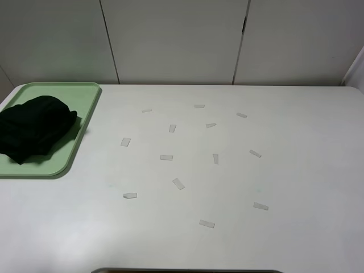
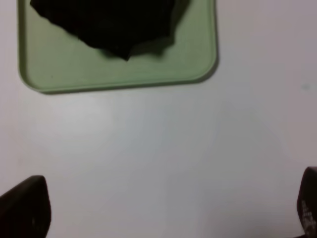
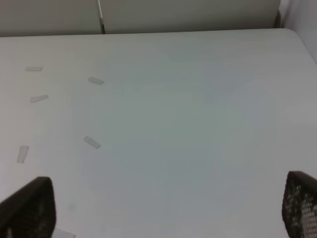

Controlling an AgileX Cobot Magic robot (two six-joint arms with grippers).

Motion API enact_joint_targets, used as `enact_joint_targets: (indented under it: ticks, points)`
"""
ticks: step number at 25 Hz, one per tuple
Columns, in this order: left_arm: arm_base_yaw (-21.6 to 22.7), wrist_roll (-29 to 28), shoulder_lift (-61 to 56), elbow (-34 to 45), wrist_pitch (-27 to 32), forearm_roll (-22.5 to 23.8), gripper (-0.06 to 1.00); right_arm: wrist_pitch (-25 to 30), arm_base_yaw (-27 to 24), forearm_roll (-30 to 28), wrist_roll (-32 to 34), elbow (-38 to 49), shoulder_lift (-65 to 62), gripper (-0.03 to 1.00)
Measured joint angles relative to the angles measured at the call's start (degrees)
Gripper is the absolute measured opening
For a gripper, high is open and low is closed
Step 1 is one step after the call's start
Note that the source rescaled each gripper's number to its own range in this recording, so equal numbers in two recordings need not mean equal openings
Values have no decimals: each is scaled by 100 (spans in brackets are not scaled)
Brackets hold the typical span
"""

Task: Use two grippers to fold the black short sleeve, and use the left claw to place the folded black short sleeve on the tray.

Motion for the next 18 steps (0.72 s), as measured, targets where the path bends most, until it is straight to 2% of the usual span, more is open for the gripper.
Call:
enact_joint_targets:
  ticks: [3, 12, 18]
  points:
    - [0, 126, -867, 305, 7, -274, 100, 0, 0, 0, 0, 0, 0, 100]
    - [0, 142, -2510, 1340, -7, -915, 100, 0, 0, 0, 0, 0, 0, 100]
    - [0, 155, -3479, 2010, -318, -967, 100, 0, 0, 0, 0, 0, 0, 100]
